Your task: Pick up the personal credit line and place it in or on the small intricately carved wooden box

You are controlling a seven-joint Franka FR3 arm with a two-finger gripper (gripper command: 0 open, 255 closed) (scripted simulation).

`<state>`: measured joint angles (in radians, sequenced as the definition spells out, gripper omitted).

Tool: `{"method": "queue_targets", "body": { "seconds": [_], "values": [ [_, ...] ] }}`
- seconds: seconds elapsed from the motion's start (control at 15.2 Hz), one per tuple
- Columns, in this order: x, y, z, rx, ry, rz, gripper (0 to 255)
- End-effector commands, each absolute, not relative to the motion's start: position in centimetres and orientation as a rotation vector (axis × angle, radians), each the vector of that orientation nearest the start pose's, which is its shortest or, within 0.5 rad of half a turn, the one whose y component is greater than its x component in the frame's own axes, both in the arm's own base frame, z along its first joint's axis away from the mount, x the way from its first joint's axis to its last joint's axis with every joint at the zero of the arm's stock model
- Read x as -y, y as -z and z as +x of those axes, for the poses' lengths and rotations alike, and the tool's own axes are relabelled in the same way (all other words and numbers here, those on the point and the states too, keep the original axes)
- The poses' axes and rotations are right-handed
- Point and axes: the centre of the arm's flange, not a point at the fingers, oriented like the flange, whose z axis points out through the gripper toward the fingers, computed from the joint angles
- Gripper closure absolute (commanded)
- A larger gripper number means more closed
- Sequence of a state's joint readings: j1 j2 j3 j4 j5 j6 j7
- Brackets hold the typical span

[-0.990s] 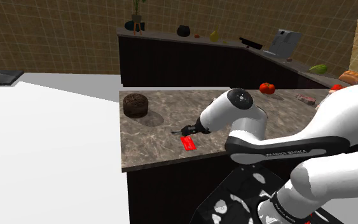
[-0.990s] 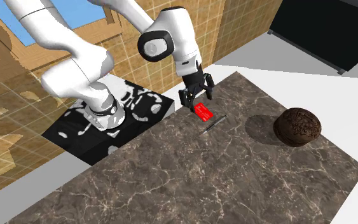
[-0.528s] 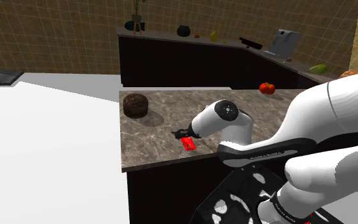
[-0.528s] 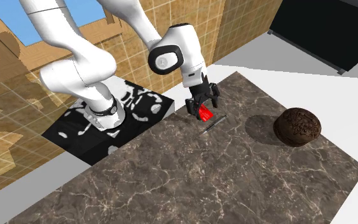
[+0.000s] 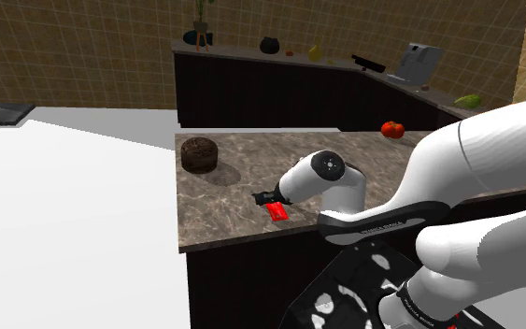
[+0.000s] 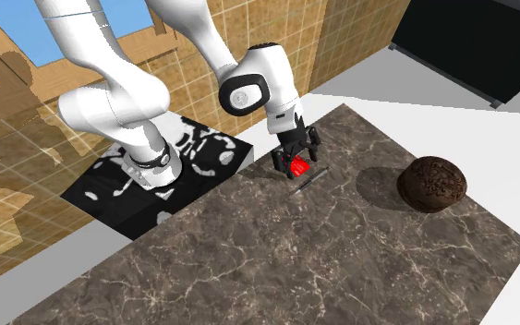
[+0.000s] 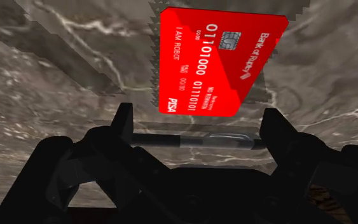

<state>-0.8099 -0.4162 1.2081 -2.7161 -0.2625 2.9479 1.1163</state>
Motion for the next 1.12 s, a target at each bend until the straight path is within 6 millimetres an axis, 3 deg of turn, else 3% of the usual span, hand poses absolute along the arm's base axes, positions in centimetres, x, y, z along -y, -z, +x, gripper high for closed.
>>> {"method": "queue_targets", "body": {
  "seconds": [0.0, 0.07, 0.13, 0.73, 1.06],
  "values": [
    [-16.4, -31.0, 40.0, -0.657, 0.918, -3.067, 0],
    [-16.4, -31.0, 40.0, -0.657, 0.918, -3.067, 0],
    [-16.4, -31.0, 40.0, -0.657, 0.918, -3.067, 255],
    [-16.4, -31.0, 40.0, -0.657, 0.918, -3.067, 255],
    [-16.4, -33.6, 40.0, -0.657, 0.918, -3.067, 255]
  ]
}}
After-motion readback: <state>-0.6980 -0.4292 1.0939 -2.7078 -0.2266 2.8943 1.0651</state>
